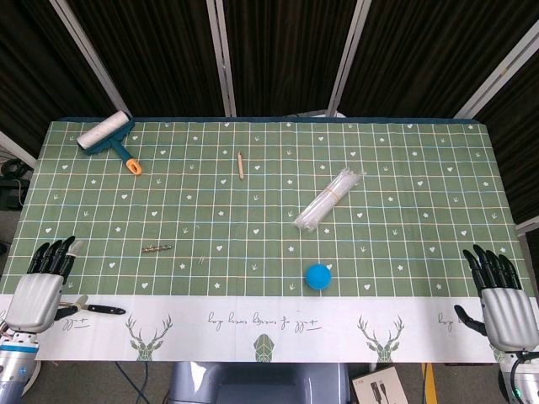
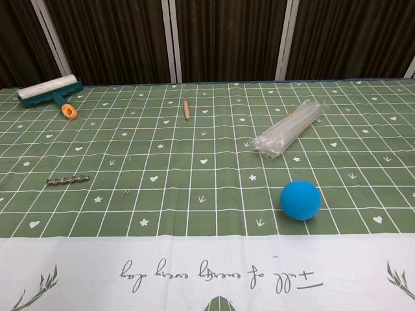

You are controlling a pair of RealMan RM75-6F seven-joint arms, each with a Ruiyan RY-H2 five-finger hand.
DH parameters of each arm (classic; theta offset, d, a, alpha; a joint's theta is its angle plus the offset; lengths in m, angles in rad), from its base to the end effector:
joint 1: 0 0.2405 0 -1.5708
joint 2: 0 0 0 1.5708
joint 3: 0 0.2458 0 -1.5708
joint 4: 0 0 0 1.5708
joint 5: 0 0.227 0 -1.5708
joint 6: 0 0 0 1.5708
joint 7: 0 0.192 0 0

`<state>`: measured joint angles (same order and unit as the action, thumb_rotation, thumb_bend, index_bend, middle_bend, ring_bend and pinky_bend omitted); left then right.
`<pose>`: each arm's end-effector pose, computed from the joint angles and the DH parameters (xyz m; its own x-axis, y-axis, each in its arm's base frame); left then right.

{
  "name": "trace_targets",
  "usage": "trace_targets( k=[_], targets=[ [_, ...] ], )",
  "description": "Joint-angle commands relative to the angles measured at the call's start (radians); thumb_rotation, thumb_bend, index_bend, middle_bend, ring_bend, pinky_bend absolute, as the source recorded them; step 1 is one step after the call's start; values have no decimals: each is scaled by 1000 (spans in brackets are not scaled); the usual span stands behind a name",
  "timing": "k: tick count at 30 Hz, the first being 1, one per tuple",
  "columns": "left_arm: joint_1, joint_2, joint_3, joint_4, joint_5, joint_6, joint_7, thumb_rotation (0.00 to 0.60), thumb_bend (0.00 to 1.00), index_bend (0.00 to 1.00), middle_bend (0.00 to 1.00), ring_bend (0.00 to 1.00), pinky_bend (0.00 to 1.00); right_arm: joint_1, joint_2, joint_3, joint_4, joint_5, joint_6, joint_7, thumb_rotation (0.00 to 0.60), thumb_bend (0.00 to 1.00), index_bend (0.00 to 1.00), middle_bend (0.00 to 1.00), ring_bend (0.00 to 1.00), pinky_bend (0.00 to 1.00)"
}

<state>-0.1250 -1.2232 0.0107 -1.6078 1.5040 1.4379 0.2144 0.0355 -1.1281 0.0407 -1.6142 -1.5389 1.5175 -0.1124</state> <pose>-0.2952 0.2257 0.0859 0.5047 0.0916 0.8584 0.8631 -0.0730 -0.4997 -0.3092 -0.2122 0.1368 0.4884 0.0014 0.8726 -0.8726 -0.0025 0.4884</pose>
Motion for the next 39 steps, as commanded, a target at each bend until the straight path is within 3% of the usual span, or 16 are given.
trace_targets(
  k=[1,7,13,22,26,33,39],
  targets=[
    [-1,-1,-1,-1,-2,-5,2,600,153,0,0,0,0,-1,1,0,-2,-2,2,0,600,110,0,0,0,54],
    [-7,-6,-6,-22,-21,-26,11,600,152,0,0,0,0,-4,3,-3,-8,-5,6,4,600,110,0,0,0,54],
    [-48,-16,-54,-65,-98,-92,22,600,156,17,0,0,0,0,2,-4,-7,-1,-6,5,600,112,0,0,0,54],
    [-178,-95,-182,-52,-297,-223,154,600,253,299,0,0,0,4,2,-5,-3,-6,-9,5,600,111,0,0,0,54],
    [-293,-200,-260,-1,-482,-307,298,600,266,387,0,0,0,1,6,-6,-5,-4,-7,18,600,111,0,0,0,54],
    [-391,-338,-264,87,-638,-305,478,600,287,446,0,0,0,-1,9,-10,-5,-10,-4,24,600,111,0,0,0,54],
    [-428,-416,-257,140,-691,-290,517,600,290,477,0,0,0,-4,12,-10,-6,-10,1,31,600,111,0,0,0,54]
  ],
)
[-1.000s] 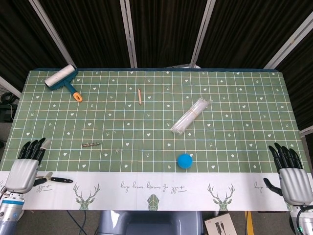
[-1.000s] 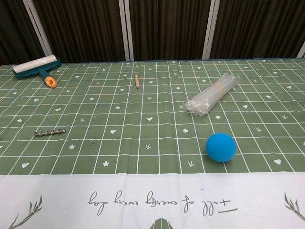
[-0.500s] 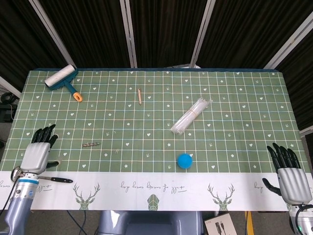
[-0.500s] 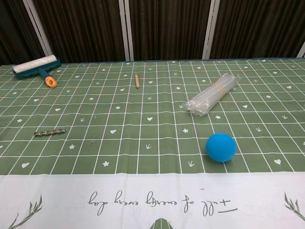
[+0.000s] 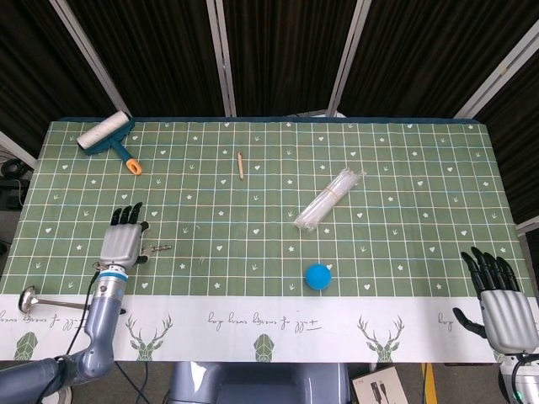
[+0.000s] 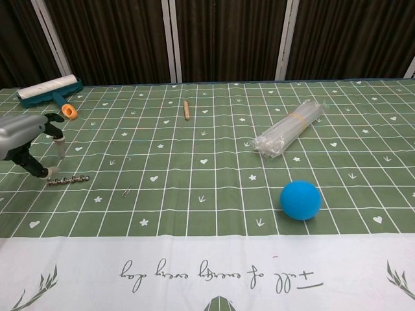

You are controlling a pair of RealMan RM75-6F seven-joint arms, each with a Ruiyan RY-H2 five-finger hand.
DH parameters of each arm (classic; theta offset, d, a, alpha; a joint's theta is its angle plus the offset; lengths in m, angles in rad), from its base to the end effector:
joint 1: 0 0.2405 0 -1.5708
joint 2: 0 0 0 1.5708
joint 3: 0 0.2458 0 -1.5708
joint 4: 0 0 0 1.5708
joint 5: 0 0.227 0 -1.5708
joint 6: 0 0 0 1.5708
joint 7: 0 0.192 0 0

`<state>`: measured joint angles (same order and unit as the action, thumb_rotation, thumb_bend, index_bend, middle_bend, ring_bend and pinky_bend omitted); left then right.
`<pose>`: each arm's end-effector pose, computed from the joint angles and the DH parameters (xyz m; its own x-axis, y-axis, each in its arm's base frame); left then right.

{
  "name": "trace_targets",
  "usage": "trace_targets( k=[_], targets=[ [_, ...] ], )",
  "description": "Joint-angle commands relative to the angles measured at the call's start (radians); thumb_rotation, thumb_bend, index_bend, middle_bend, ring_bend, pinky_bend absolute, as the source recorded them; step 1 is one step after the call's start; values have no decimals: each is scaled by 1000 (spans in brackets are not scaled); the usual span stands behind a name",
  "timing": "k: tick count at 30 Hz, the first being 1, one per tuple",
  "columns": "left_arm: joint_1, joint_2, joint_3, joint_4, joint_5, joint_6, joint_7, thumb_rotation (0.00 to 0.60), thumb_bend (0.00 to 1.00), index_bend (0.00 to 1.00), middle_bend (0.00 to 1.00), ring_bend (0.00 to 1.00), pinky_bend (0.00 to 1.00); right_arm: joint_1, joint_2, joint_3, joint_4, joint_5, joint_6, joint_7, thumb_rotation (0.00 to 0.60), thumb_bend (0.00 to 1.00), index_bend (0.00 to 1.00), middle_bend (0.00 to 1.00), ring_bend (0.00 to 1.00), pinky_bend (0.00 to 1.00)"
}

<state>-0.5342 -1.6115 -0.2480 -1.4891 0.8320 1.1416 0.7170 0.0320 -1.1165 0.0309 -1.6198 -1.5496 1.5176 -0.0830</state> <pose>-0.2240 0.3624 -0.0306 0.5055 0.2721 0.8188 0.8459 0.0307 -0.5324 -0.3090 -0.2089 0.1374 0.4686 -0.0089 0.8834 -0.8834 -0.0105 0.4685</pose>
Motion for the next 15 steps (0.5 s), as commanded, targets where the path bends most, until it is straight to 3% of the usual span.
trace_targets(
  k=[1,15],
  targets=[
    [-24,-36,3,27,-20,10,18,600,291,482,0,0,0,-1,1,0,-1,0,1,2,600,111,0,0,0,54],
    [-72,-117,20,109,-49,16,46,600,292,502,0,0,0,-2,2,-3,-5,-3,0,0,600,109,0,0,0,54]
  ],
)
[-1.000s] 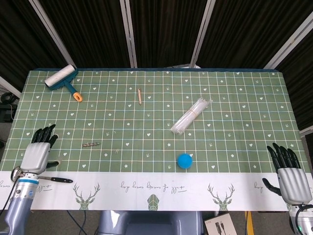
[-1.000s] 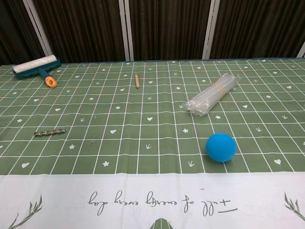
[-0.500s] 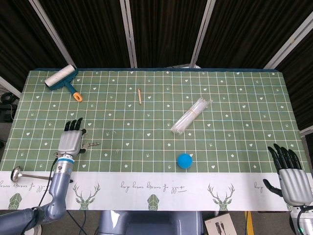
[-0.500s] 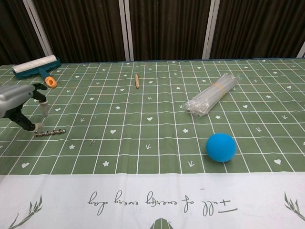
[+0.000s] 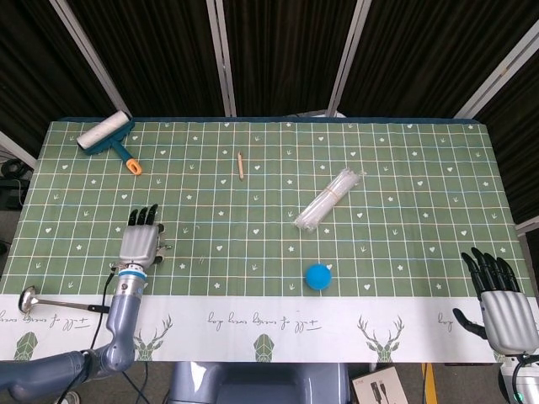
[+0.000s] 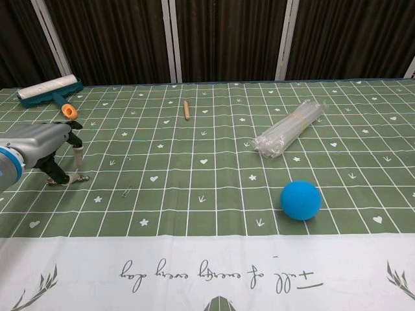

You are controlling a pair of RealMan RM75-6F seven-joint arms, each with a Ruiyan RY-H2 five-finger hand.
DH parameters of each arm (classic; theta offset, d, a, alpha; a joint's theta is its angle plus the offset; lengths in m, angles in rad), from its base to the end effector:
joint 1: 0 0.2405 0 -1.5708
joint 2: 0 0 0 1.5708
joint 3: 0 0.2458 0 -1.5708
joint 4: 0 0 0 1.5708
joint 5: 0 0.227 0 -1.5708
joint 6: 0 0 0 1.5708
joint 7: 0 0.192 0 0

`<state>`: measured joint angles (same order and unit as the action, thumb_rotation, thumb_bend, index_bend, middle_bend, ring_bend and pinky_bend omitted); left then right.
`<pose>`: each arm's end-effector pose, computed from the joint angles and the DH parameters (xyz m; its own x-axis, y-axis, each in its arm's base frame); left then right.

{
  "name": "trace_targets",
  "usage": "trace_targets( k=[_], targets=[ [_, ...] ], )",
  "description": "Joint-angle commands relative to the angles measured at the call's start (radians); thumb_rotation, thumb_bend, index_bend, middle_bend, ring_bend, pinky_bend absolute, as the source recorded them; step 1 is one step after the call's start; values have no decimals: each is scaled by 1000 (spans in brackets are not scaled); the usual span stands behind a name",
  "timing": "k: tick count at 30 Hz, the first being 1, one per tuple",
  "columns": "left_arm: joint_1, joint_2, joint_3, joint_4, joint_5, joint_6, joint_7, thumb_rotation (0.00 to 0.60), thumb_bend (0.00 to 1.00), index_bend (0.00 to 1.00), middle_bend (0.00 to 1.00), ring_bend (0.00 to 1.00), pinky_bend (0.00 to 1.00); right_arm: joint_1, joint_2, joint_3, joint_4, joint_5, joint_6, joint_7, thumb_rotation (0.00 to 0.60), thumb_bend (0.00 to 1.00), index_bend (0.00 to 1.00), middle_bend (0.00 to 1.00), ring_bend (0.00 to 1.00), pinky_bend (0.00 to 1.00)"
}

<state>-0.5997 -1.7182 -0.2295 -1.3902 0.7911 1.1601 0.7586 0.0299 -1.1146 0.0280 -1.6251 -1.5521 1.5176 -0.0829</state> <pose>-0.2112 0.3682 -0.0596 0.5382 0.2793 0.7952 0.8259 0.0129 -0.5636 -0.3083 -0.2076 0.1368 0.4656 -0.0126 0.8849 -0.8850 -0.0114 0.4655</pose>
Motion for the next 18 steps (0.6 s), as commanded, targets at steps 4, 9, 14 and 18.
trace_targets(
  k=[4,9,14,18],
  targets=[
    [-21,-31,-4,29,-20,-3,12,600,293,502,0,0,0,-1,1,0,-1,0,1,2,600,111,0,0,0,54],
    [-35,-50,-3,55,-31,-1,26,600,293,506,0,0,0,-1,3,1,-1,1,1,8,600,111,0,0,0,54],
    [-40,-61,-1,70,-49,-7,32,600,292,513,0,0,0,-1,4,1,-2,-1,2,11,600,111,0,0,0,54],
    [-44,-70,2,84,-54,-10,31,600,296,516,0,0,0,-1,4,0,-1,-2,2,11,600,109,0,0,0,54]
  ],
)
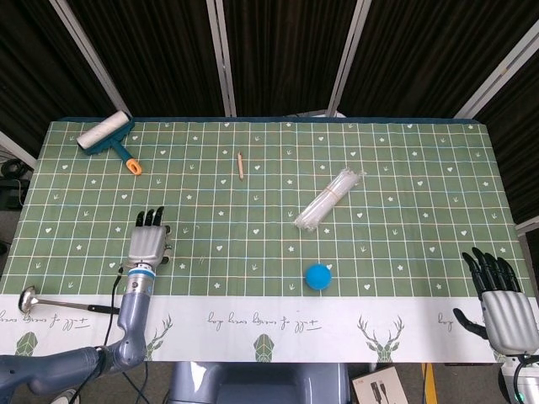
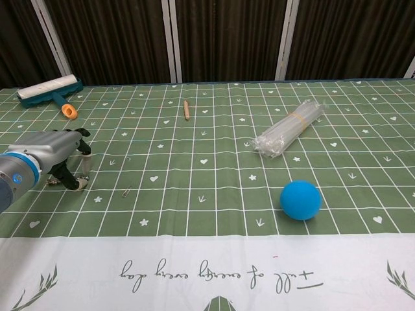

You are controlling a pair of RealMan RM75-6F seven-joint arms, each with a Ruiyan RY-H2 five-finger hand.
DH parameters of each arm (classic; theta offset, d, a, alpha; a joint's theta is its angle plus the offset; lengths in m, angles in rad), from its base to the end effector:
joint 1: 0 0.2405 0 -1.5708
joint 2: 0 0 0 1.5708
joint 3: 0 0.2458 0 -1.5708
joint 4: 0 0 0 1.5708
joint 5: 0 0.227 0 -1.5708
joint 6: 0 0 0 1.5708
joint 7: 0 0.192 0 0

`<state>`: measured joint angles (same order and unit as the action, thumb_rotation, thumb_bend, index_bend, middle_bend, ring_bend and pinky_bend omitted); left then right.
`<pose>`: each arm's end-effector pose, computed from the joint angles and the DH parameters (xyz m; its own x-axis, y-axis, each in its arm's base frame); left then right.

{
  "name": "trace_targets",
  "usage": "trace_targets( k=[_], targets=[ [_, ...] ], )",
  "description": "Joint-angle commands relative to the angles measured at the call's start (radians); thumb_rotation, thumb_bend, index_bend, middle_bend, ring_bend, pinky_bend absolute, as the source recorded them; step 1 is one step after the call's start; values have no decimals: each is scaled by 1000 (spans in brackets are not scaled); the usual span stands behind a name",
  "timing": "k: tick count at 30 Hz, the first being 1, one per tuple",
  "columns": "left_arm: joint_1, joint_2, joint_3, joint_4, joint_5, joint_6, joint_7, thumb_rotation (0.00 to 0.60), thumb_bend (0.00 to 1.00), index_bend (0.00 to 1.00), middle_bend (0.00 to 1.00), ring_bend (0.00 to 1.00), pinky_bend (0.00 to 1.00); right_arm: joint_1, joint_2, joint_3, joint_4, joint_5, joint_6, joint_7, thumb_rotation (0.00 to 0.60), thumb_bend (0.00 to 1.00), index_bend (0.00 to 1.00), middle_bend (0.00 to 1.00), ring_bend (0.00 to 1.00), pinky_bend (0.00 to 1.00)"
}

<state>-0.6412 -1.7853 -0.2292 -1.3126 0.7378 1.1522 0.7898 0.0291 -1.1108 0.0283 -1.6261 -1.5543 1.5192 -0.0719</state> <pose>-0.2085 0.3732 -0.0780 0.5531 0.3027 0.7762 0.8106 0.0196 -0.5852 -0.3081 -0.2074 0.1380 0.4584 -0.0110 0.8887 -0.8887 -0.0127 0.4583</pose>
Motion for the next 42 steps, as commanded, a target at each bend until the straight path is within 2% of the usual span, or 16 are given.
trace_targets(
  k=[1,5,9,12,16,22,25,32,38,42],
  targets=[
    [-3,-5,3,11,-2,-4,0,600,299,517,0,0,0,0,0,0,0,0,0,0,600,110,0,0,0,54],
    [-6,-8,5,19,-7,-10,0,600,324,531,0,0,0,-1,1,0,-2,0,1,1,600,110,0,0,0,54],
    [-4,-9,9,12,-6,-11,-7,600,434,551,0,0,0,-1,1,0,-1,1,0,1,600,111,0,0,0,54],
    [-4,-5,10,-4,6,-7,-18,600,477,555,0,0,0,-2,1,0,-2,-1,3,1,600,111,0,0,0,54],
    [-3,8,8,-31,14,-2,-26,600,494,560,0,0,0,-3,1,1,-2,0,5,0,600,110,0,0,0,54],
    [7,66,-10,-153,79,36,-87,600,496,561,0,0,0,-3,0,1,-2,0,5,-1,600,110,0,0,0,55],
    [23,93,-13,-207,135,55,-155,600,496,561,0,0,0,-3,0,1,-1,2,4,-4,600,111,0,0,0,54],
    [91,145,-49,-349,216,53,-450,600,496,557,0,0,0,-3,-2,1,-1,1,4,-9,600,111,0,0,0,54],
    [138,197,-69,-425,235,-53,-745,600,495,552,0,0,0,-3,-3,1,-2,1,4,-15,600,111,0,0,0,54],
    [146,226,-67,-426,245,-139,-877,600,495,553,0,0,0,-3,-4,2,-2,2,3,-17,600,110,0,0,0,54]
  ],
)
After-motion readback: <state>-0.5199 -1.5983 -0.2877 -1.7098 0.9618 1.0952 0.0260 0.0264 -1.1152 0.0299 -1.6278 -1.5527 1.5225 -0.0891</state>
